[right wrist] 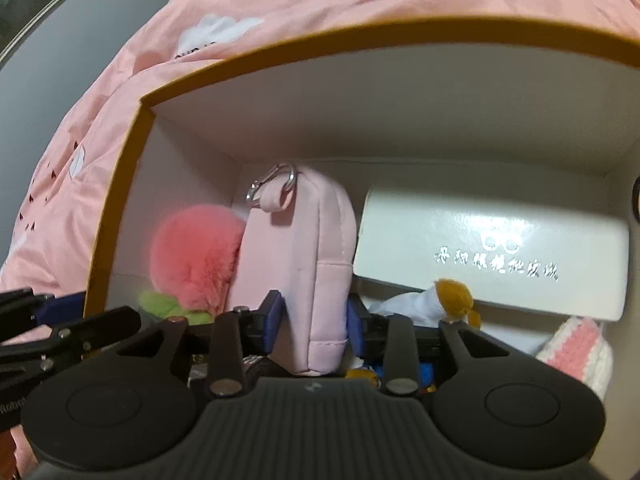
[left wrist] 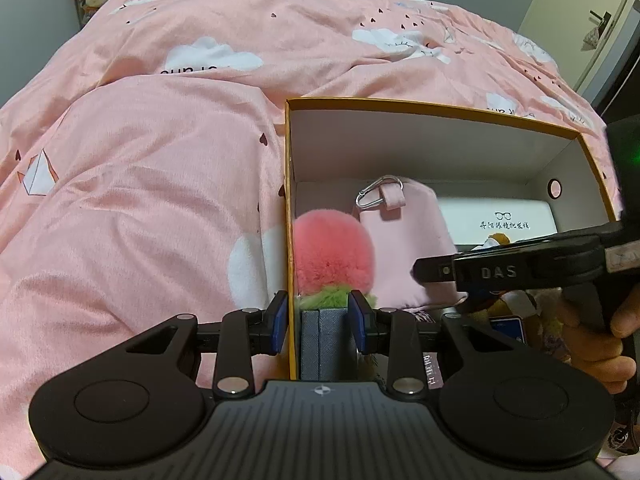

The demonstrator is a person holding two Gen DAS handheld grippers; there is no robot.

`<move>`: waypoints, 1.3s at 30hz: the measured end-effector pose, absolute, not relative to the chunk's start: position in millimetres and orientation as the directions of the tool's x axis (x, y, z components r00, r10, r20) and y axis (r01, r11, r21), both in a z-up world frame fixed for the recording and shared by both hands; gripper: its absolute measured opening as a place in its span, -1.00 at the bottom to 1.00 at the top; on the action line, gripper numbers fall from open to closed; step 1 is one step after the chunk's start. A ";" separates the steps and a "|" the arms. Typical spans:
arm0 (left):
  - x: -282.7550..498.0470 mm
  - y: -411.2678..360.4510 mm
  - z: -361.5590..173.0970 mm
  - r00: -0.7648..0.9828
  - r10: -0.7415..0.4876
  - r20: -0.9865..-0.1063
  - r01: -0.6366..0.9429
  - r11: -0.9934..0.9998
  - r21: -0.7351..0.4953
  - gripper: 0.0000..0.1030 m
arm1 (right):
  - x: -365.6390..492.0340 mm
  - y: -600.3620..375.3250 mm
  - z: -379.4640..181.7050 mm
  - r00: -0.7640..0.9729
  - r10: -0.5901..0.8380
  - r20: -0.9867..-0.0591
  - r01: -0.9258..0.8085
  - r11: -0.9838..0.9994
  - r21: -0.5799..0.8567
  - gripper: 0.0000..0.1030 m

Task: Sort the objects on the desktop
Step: 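Lower the pink pouch into the box with the right tool and open it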

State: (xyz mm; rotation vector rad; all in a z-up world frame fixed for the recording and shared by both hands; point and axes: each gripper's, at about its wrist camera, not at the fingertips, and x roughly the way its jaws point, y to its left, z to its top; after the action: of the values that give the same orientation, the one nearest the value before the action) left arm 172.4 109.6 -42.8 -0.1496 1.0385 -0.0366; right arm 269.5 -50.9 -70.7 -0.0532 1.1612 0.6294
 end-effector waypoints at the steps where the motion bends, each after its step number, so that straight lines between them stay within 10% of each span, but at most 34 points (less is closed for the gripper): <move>1: 172.2 110.3 -43.1 0.510 -0.101 -0.854 -0.044 0.989 -0.143 -0.31 | 267.6 -52.2 -67.1 0.262 0.432 -0.863 -0.498 0.827 0.263 -0.20; 12: 167.9 104.6 -44.0 0.521 -0.069 -0.851 -0.051 0.992 -0.112 -0.31 | 252.8 -55.8 -37.2 0.396 0.418 -0.818 -0.589 0.799 0.123 -0.12; 14: 167.5 104.4 -44.1 0.521 -0.067 -0.851 -0.051 0.993 -0.109 -0.31 | 255.0 -53.7 -41.1 0.370 0.423 -0.827 -0.590 0.794 0.142 -0.46; 21: 167.6 103.4 -44.0 0.523 -0.071 -0.849 -0.052 0.992 -0.115 -0.31 | 263.2 -47.3 -55.6 0.315 0.439 -0.841 -0.565 0.799 0.205 -0.62; 39: 153.8 88.1 -33.8 0.605 0.063 -0.793 -0.092 0.996 0.009 -0.31 | 256.4 -48.7 -56.1 0.303 0.420 -0.856 -0.571 0.799 0.190 -0.29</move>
State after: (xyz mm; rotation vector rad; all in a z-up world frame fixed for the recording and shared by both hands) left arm 153.8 88.1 -33.8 -0.0336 0.9162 0.0898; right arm 256.4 -48.7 -56.1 -0.1612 1.0785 0.6604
